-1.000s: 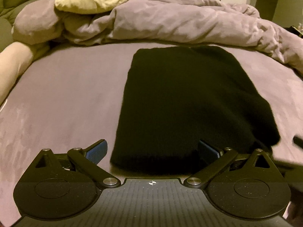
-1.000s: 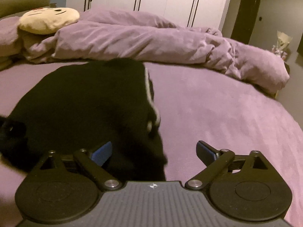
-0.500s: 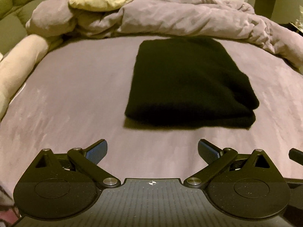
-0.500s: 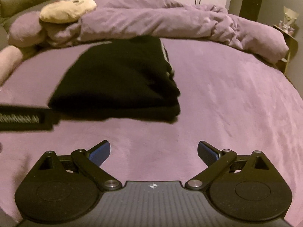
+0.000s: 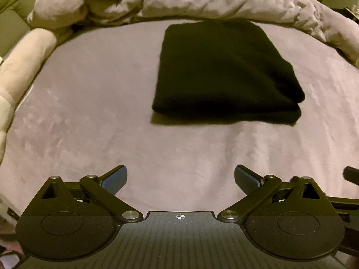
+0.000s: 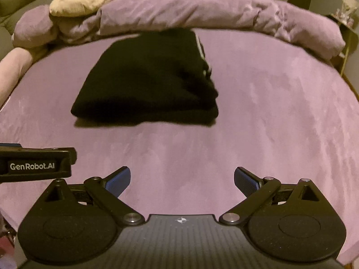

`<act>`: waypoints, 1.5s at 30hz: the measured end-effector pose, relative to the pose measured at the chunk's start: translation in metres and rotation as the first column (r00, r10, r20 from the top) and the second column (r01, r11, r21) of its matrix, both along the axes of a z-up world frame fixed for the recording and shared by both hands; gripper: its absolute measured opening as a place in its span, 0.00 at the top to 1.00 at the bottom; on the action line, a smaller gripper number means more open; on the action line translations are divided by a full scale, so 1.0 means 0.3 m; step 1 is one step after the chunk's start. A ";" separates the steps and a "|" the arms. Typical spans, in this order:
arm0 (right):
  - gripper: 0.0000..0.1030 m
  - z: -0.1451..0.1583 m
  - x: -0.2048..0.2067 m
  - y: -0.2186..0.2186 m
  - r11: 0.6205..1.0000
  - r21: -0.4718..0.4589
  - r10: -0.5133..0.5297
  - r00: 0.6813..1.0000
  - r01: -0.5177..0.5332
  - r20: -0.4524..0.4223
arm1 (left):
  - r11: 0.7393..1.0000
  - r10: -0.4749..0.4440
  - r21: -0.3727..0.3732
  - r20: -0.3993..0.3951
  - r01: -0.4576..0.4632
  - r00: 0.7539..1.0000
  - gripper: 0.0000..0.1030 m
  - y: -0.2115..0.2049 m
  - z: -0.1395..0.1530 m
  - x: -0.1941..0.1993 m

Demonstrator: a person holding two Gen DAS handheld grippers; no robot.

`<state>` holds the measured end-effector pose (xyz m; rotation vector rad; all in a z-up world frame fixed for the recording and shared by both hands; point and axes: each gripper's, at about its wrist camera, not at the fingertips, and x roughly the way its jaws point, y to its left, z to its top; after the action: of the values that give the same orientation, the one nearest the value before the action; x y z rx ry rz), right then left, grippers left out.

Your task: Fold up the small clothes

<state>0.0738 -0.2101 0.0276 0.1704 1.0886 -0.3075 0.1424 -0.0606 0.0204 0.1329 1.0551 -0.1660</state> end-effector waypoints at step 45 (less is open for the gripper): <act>0.04 0.014 0.098 -0.018 0.999 -0.041 -0.010 1.000 0.010 0.002 | 0.997 0.026 0.077 -0.010 -0.026 1.000 0.00 0.029 0.001 0.066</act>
<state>0.1033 -0.2156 0.0318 0.1393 1.0795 -0.3383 0.1621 -0.0517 0.0205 0.1878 1.0742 -0.1028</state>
